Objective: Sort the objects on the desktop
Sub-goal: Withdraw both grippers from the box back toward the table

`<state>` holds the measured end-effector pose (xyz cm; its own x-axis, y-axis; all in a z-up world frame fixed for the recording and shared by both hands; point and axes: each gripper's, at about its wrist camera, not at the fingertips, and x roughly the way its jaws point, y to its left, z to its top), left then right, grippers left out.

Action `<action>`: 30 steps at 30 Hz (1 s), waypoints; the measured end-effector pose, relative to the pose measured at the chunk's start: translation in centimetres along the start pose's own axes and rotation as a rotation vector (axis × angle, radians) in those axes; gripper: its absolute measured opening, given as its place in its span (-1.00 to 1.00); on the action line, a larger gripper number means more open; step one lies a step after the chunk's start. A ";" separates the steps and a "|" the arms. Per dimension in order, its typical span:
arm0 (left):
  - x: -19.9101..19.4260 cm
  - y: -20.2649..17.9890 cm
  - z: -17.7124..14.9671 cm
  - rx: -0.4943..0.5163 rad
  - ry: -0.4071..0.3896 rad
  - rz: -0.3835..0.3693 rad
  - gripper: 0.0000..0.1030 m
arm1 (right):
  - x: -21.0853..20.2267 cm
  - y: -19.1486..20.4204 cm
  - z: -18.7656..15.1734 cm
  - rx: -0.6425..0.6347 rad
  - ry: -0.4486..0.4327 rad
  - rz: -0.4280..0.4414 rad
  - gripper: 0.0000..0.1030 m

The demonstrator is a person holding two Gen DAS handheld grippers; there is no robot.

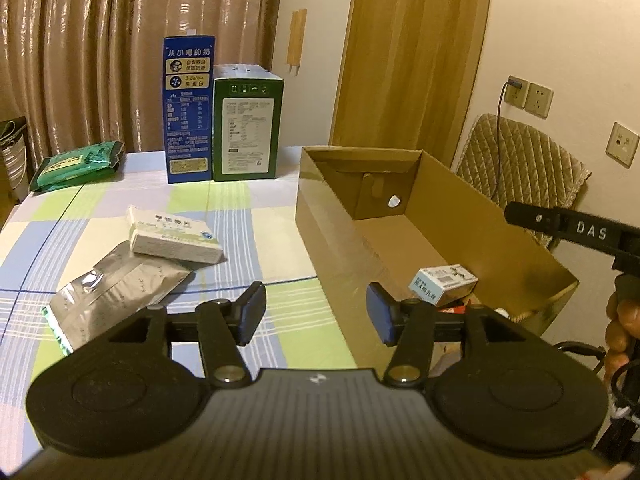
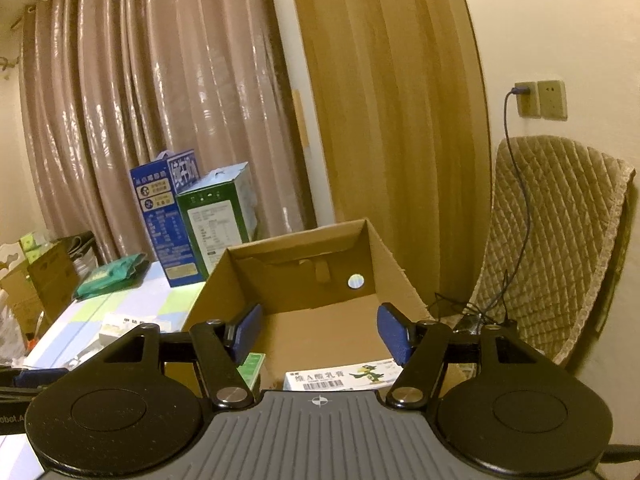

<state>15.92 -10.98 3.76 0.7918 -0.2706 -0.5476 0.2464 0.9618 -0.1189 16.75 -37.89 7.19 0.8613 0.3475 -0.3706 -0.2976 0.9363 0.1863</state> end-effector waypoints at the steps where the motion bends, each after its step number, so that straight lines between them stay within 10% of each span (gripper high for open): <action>1: -0.1 0.1 -0.1 0.003 0.003 0.005 0.01 | -0.1 0.2 -0.1 -0.005 0.000 0.003 0.23; 30: -5.3 10.7 -4.5 0.062 0.106 0.214 0.87 | 1.1 14.0 -2.9 -0.274 0.016 0.288 0.88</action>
<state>11.81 0.97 1.67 0.7674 -0.0524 -0.6390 0.1162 0.9915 0.0582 12.32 -24.21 6.74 0.7208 0.5967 -0.3528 -0.6268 0.7784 0.0359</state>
